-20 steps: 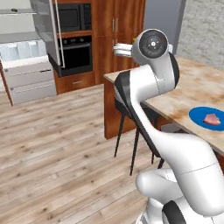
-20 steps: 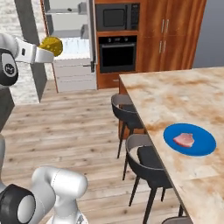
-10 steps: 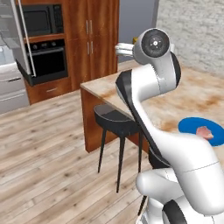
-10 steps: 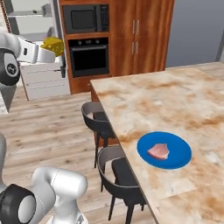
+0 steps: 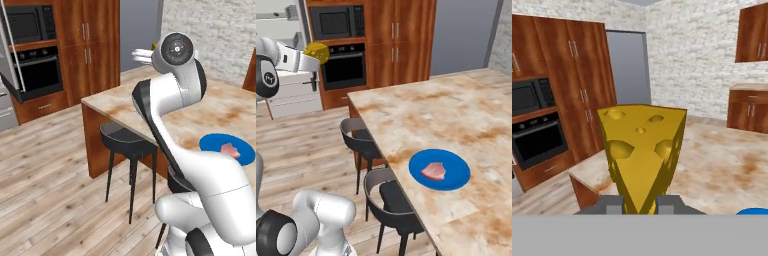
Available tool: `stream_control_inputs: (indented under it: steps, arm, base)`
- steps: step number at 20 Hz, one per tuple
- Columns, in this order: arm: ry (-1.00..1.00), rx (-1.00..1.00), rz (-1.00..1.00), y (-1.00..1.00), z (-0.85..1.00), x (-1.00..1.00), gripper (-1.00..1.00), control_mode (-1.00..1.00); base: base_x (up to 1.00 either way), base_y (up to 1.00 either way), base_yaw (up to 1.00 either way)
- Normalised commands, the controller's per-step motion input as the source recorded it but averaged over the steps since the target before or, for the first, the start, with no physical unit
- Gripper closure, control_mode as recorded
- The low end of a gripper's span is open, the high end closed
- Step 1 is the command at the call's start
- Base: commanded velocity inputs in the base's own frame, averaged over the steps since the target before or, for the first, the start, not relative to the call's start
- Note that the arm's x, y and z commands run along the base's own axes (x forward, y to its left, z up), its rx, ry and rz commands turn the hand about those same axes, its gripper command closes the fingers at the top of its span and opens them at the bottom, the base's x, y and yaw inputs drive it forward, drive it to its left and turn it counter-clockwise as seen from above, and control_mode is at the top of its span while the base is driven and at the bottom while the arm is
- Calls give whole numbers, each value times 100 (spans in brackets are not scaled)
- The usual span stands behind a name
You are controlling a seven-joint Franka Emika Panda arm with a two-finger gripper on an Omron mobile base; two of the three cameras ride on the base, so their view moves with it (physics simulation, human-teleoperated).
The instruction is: Take the cheese, steak, and cucumber from the fridge and place them on the plate on the dining counter to create an appetizer plate.
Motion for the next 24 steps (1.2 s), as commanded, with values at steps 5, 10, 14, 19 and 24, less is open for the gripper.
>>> stream_control_inputs:
  steps: [5, 10, 14, 19, 24]
  arm:
    - [0, 0, 0, 0, 0, 0, 100, 100]
    - [0, 0, 0, 0, 0, 0, 100, 100]
    - [0, 0, 0, 0, 0, 0, 100, 100]
    - [0, 0, 0, 0, 0, 0, 100, 100]
    - [0, 0, -19, -23, 0, -14, 100, -100]
  base:
    - [0, -11, -29]
    - [7, -8, -39]
    - [0, -23, -45]
    - [0, -38, -46]
    - [-1, -11, -15]
